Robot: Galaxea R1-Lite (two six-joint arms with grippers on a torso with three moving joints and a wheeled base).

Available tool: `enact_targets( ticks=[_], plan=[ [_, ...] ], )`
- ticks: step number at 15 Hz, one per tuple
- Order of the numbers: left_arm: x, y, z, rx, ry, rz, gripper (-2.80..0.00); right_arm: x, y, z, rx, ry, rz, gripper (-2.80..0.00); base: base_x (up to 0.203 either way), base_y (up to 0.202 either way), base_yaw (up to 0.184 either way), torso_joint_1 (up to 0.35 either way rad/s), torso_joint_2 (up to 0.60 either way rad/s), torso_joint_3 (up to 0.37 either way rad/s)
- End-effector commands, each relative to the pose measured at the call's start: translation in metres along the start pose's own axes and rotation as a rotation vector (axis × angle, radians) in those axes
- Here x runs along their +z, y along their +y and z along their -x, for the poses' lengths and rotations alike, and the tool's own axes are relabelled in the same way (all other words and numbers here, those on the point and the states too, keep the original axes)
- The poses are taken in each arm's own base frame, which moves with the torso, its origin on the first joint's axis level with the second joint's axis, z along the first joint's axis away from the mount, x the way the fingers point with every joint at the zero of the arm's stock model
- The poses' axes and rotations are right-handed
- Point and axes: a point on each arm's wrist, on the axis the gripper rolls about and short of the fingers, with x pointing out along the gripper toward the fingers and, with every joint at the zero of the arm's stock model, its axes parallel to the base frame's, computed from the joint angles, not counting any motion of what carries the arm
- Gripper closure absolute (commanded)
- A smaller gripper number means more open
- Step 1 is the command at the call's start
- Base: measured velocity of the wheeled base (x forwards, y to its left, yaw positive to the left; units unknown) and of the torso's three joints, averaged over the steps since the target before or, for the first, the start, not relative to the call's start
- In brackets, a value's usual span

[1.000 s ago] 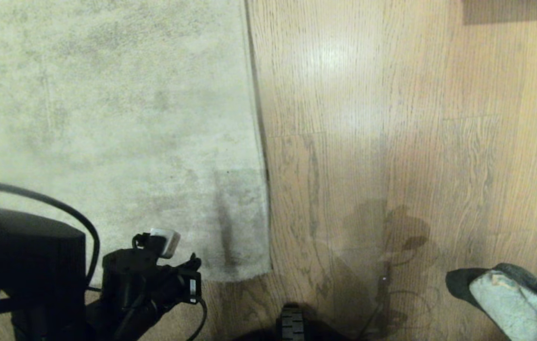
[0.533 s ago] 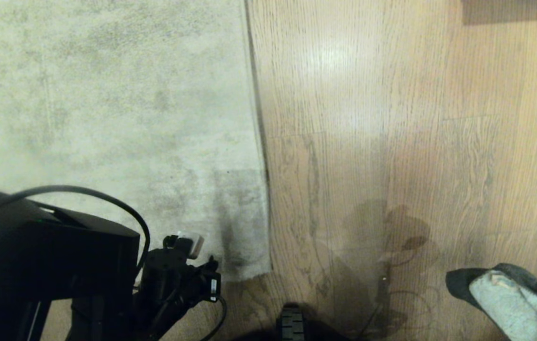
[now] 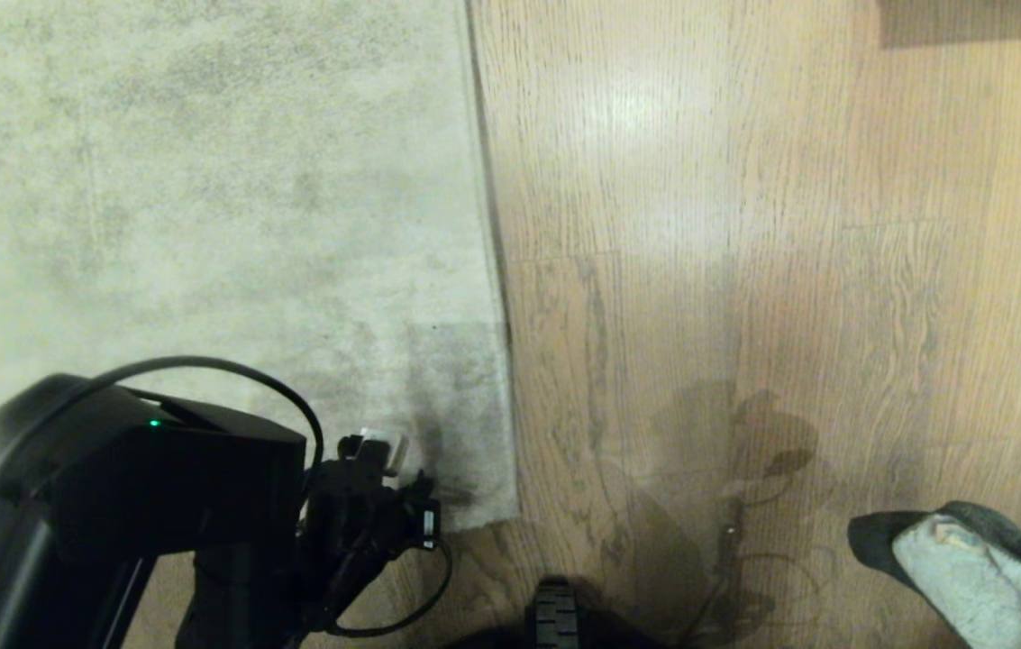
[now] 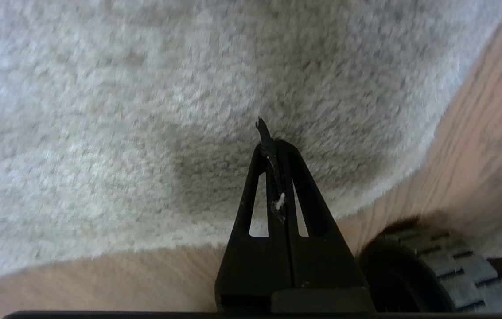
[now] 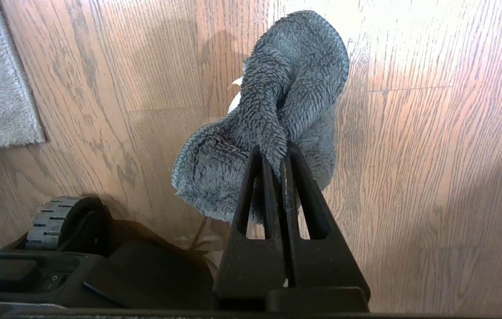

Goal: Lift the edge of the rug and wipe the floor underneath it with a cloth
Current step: Put down the rag

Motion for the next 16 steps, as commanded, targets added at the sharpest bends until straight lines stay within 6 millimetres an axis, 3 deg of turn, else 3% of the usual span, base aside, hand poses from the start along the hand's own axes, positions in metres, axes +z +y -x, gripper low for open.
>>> enact_targets(
  ticks=[1,16],
  plan=[
    [0.002,-0.001,-0.005,-0.007,-0.045,0.011,0.0,0.0,0.0,0.0,0.001,0.001,0.0,0.0,0.0,0.0,0.0,0.0,0.0,0.0],
    [-0.007,-0.003,-0.017,-0.009,-0.031,0.007,0.0,0.0,0.0,0.0,0.001,0.001,0.0,0.0,0.0,0.0,0.0,0.0,0.0,0.0]
  ],
)
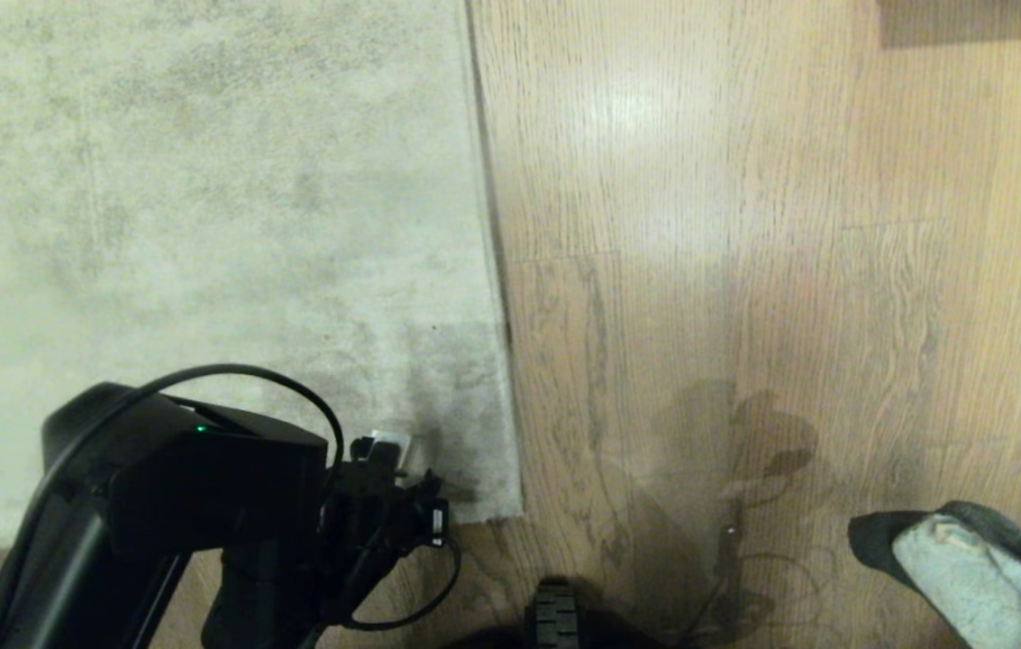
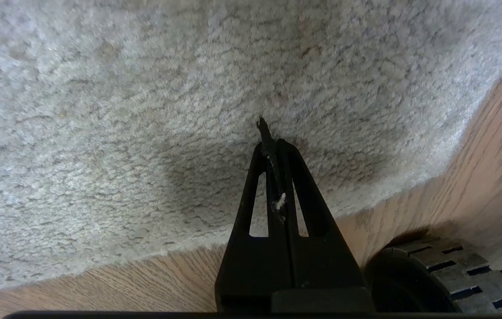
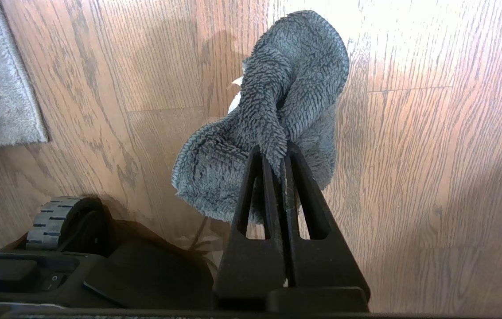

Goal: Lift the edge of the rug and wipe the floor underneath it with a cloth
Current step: Put down the rag

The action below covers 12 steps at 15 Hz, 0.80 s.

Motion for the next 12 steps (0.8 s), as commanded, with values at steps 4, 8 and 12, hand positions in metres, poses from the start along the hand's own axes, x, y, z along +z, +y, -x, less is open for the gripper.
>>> enact_targets(
  ticks=[4,8,12],
  plan=[
    [0.0036,-0.0004,-0.001,-0.006,-0.043,0.008,0.0,0.0001,0.0,0.0,0.001,-0.001,0.001,0.0,0.0,0.0,0.0,0.0,0.0,0.0],
    [0.0069,-0.001,-0.0041,-0.005,-0.062,0.011,0.0,0.0001,0.0,-0.0001,0.001,0.001,0.001,0.0,0.0,0.0,0.0,0.0,0.0,0.0],
    [0.0084,0.0,-0.0048,-0.002,-0.068,0.012,0.0,0.0001,0.0,-0.0001,0.001,0.001,0.001,0.0,0.0,0.0,0.0,0.0,0.0,0.0]
  ],
)
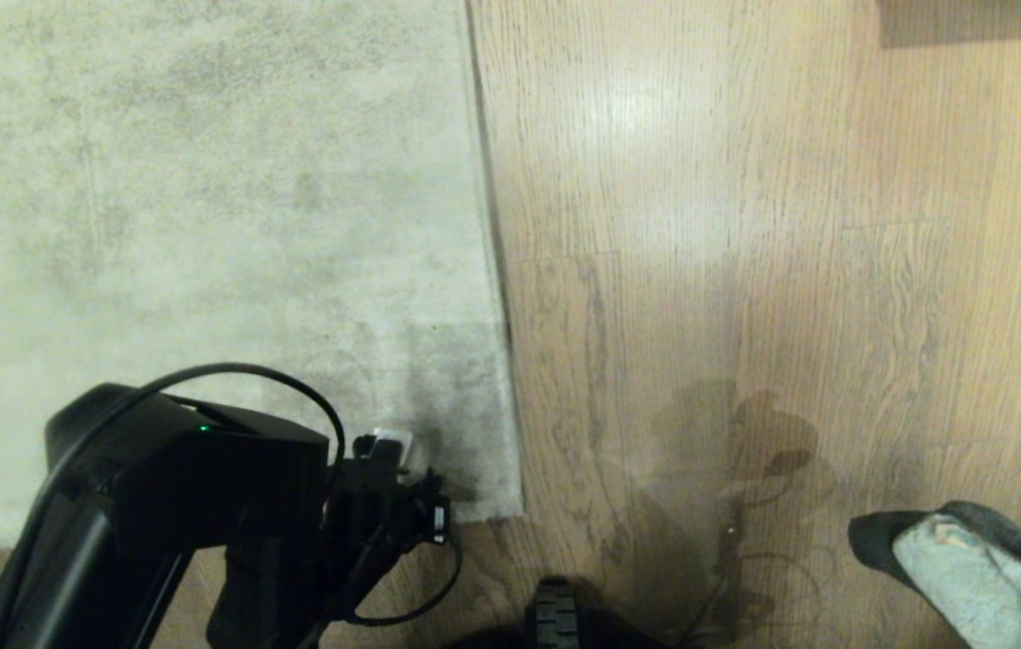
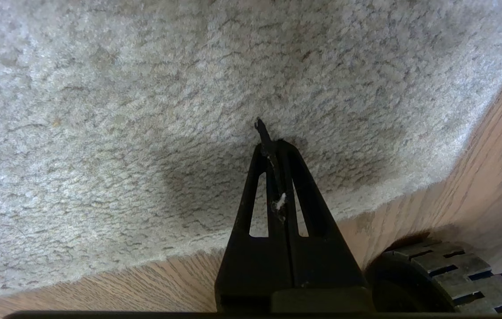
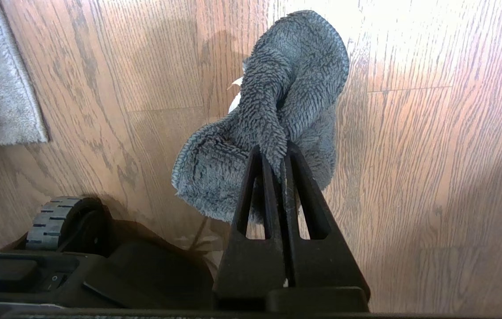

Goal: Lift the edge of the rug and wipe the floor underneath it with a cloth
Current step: Put down the rag

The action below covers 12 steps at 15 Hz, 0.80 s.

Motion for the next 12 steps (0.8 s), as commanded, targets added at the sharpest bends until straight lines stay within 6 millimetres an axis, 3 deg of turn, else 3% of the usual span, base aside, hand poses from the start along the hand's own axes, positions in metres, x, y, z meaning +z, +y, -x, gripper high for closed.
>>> enact_targets(
  ticks=[1,6,9,12],
  plan=[
    [0.008,-0.002,-0.002,-0.009,-0.063,0.01,0.0,0.0,0.0,0.0,0.001,0.001,0.0,0.0,0.0,0.0,0.0,0.0,0.0,0.0],
    [0.005,0.002,0.02,0.03,-0.021,0.009,0.0,0.0,0.0,0.0,0.001,0.001,0.0,0.0,0.0,0.0,0.0,0.0,0.0,0.0],
    [0.003,0.014,0.061,0.086,0.047,0.017,0.0,0.0,0.0,0.0,0.001,0.001,0.0,0.0,0.0,0.0,0.0,0.0,0.0,0.0],
    [0.017,0.023,0.096,0.147,0.02,0.043,0.0,0.0,0.0,0.0,0.001,0.001,0.0,0.0,0.0,0.0,0.0,0.0,0.0,0.0]
  ],
)
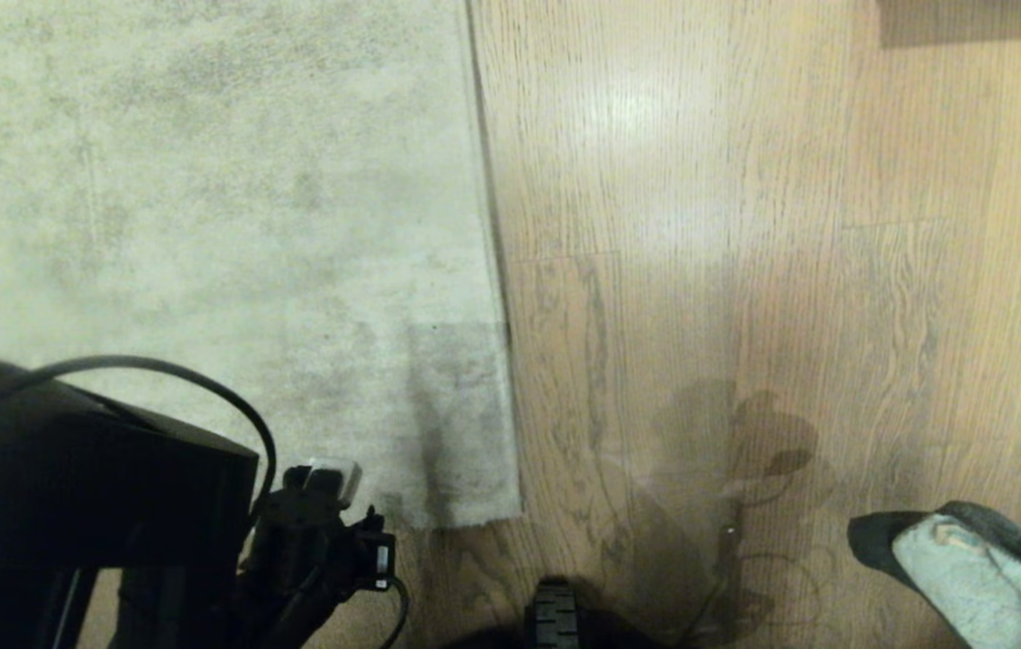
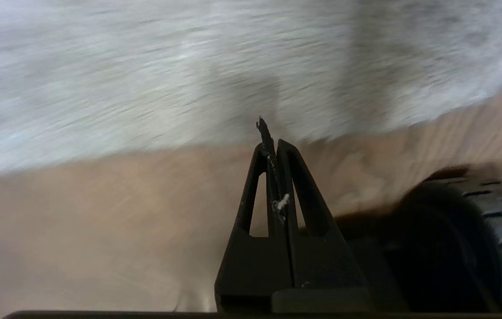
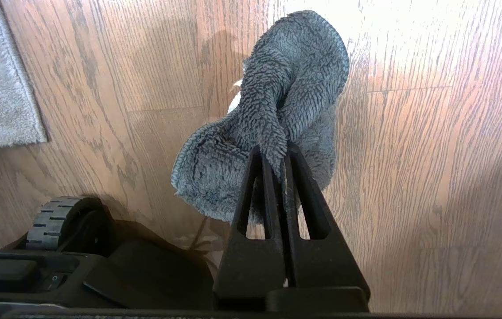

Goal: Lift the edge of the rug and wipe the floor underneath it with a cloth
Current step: Put down the rag

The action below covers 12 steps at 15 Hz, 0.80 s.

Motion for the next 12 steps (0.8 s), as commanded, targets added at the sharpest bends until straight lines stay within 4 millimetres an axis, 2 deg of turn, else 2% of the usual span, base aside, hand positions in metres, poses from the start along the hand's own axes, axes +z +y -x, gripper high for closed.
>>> enact_targets(
  ticks=[1,6,12],
  plan=[
    [0.021,0.009,0.03,0.026,-0.111,0.047,0.0,0.0,0.0,0.0,0.001,-0.001,0.0,0.0,0.0,0.0,0.0,0.0,0.0,0.0],
    [0.042,0.029,0.069,0.142,-0.246,0.104,0.0,0.0,0.0,0.0,0.001,0.001,0.0,0.0,0.0,0.0,0.0,0.0,0.0,0.0],
    [0.07,0.058,0.098,0.255,-0.424,0.162,0.0,0.0,0.0,0.0,0.001,0.001,0.0,0.0,0.0,0.0,0.0,0.0,0.0,0.0]
  ],
)
